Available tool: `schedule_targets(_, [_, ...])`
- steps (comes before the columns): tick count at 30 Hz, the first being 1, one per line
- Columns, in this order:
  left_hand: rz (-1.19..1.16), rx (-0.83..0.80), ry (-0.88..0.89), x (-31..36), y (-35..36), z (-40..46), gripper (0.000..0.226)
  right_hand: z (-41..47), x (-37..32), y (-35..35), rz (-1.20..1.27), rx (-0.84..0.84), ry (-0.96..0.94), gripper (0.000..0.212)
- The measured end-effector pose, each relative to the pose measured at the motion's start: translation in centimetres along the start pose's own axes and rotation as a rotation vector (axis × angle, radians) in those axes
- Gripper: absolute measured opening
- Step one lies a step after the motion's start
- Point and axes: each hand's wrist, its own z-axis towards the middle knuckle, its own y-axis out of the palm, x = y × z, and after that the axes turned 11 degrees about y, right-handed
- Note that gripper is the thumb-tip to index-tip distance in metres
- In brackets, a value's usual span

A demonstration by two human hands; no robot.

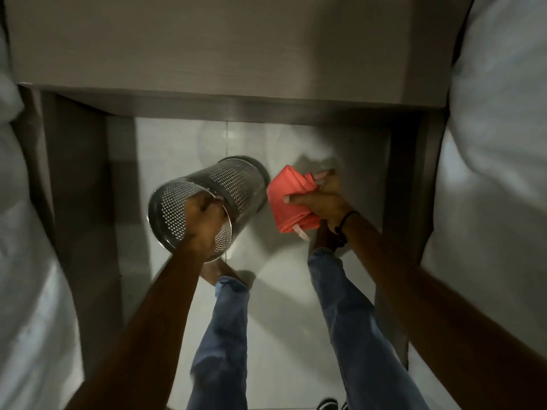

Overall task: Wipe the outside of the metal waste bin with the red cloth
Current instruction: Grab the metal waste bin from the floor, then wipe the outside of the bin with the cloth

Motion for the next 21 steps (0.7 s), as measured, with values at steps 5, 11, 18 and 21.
schedule_targets(5, [-0.106, -0.110, -0.138, -0.6, -3.2, -0.4, 0.032, -1.0, -0.9, 2.9, -0.201, 0.099, -0.276, 0.043])
schedule_targets(11, [-0.080, -0.265, -0.080, -1.0, -3.5, 0.2, 0.050, -3.7, -1.5, 9.2, -0.287, 0.090, -0.597, 0.021])
schedule_targets(18, [-0.587, -0.203, -0.231, -0.8, -4.6, 1.8, 0.077, -5.0, 3.3, 12.8, -0.606, -0.116, -0.706, 0.069])
schedule_targets(21, [-0.605, -0.212, -0.259, -1.0, -4.4, 1.9, 0.087, -4.7, 3.6, 13.5, -0.705, -0.147, -0.691, 0.074])
